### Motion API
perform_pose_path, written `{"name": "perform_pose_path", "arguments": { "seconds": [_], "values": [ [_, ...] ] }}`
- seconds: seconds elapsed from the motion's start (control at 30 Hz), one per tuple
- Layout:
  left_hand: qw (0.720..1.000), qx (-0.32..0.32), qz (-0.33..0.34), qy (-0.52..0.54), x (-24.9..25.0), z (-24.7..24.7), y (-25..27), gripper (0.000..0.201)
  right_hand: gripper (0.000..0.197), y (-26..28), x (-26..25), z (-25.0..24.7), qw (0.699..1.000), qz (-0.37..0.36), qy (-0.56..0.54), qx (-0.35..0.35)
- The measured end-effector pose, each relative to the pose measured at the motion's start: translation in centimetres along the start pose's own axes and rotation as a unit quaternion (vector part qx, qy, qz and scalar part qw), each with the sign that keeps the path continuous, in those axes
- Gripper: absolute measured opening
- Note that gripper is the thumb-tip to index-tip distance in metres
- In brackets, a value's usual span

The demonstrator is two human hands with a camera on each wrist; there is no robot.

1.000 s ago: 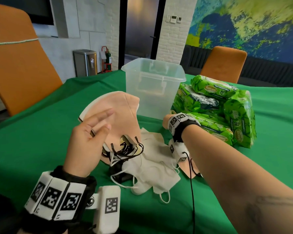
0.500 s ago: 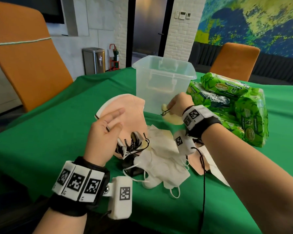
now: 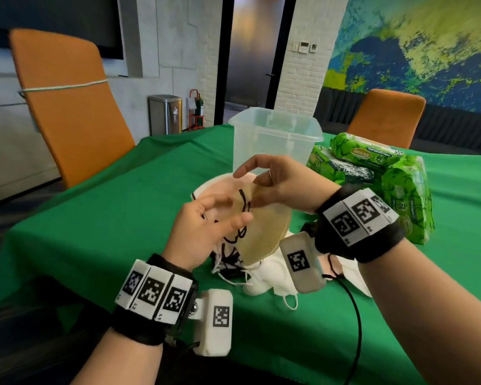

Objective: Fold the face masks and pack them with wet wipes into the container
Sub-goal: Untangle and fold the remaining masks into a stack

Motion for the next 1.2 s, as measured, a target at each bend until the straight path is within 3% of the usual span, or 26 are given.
{"name": "perform_pose_path", "arguments": {
  "seconds": [0.07,0.17,0.23,0.33,0.4,0.47,0.53,0.57,0.63,0.7,0.8,0.93,1.07,1.2],
  "values": [
    [1.000,0.009,-0.003,0.005,0.1,0.2,0.4,0.021,0.037,0.1,0.4,0.6,0.999,-0.005,-0.015,0.042],
    [0.997,0.059,-0.011,0.040,-0.5,0.1,0.4,0.019,0.042,0.5,1.5,1.1,0.991,-0.012,-0.056,0.120],
    [0.993,0.104,-0.014,0.059,-0.7,-0.1,0.2,0.018,0.047,0.9,2.3,1.5,0.988,0.008,-0.091,0.127],
    [0.989,0.130,-0.018,0.072,-0.8,-0.2,0.0,0.020,0.031,1.3,3.6,1.9,0.981,0.024,-0.117,0.152],
    [0.989,0.126,-0.020,0.071,-0.5,-0.3,0.1,0.021,0.017,1.2,3.9,1.7,0.969,-0.010,-0.122,0.217],
    [0.989,0.127,-0.018,0.071,-0.5,-0.6,0.1,0.019,0.018,1.2,3.6,1.0,0.954,-0.065,-0.151,0.252],
    [0.987,0.109,-0.032,0.111,-0.7,-0.9,-0.1,0.021,0.026,1.5,2.9,0.5,0.959,-0.116,-0.145,0.214],
    [0.986,0.096,-0.037,0.128,-1.0,-1.1,-0.2,0.034,0.025,1.8,2.3,0.4,0.971,-0.127,-0.115,0.168],
    [0.988,0.060,-0.024,0.137,-1.0,-1.2,-0.2,0.054,0.022,2.2,1.3,0.5,0.992,-0.102,-0.015,0.068],
    [0.989,0.004,0.008,0.149,-0.8,-1.0,0.0,0.069,0.027,2.0,0.8,0.8,0.992,-0.075,0.097,0.021],
    [0.987,-0.067,0.036,0.143,-0.6,-0.6,0.2,0.060,0.031,1.1,0.7,1.4,0.975,-0.081,0.199,0.062],
    [0.998,-0.002,-0.001,0.056,-0.9,-0.3,0.4,0.015,0.039,0.3,1.1,1.5,0.968,-0.113,0.157,0.160],
    [0.999,0.009,0.010,0.032,-1.2,-0.4,0.5,0.010,0.044,0.2,1.2,1.7,0.970,-0.110,0.146,0.161],
    [0.999,-0.002,0.042,0.018,-0.7,-0.3,0.7,0.028,0.043,0.1,0.9,1.5,0.966,-0.118,0.166,0.158]
  ]
}}
Point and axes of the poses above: each hand's wrist, its own y-axis away from the middle knuckle, its own z-axis out of the palm, x = y × z, the point moved 1 cm from there along -y, towards the middle knuckle, and after that the axes turned 7 degrees about -y, right-handed, at the moved point
